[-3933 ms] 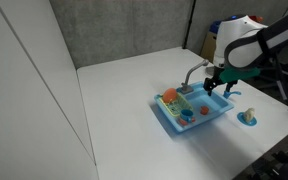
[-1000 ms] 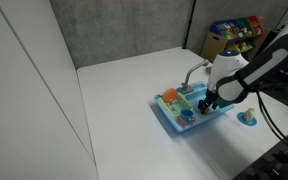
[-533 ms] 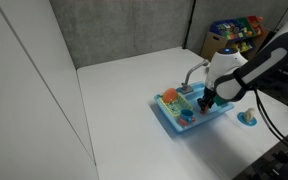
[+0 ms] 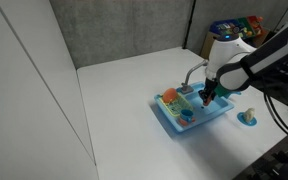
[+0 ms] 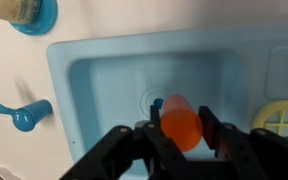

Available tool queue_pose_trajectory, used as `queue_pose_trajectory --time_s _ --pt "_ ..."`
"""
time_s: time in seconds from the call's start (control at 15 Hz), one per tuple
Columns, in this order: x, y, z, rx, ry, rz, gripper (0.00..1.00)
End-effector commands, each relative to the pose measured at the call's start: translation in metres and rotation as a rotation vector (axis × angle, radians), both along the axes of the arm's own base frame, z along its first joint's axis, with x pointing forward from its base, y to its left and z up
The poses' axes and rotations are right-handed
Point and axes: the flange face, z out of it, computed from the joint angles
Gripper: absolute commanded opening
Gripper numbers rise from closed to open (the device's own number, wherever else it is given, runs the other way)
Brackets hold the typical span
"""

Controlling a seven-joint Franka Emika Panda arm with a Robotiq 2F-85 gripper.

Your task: Pick up the orange cup from the sink and place it on the light blue surface before the dish rack

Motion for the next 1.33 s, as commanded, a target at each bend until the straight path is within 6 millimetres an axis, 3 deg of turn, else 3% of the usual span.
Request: queue_pose_trajectory --time_s 0.0,0.53,1.0,1.07,1.2,1.27 --pt "-0.012 0.006 0.031 -0.043 0.038 0.007 0.18" --pt "-0.036 0.024 0.063 0.016 0.114 0.199 0.18" --pt "-0.047 0.013 0.072 0.064 0.182 0.348 0.18" --pt "-0.04 0.02 0.061 0.058 0.168 0.34 0.43" --pt "-0.042 0.016 0.063 0.057 0.174 0.335 0.43" --pt "-0.042 0.015 0.063 0.058 0.174 0.333 0.18"
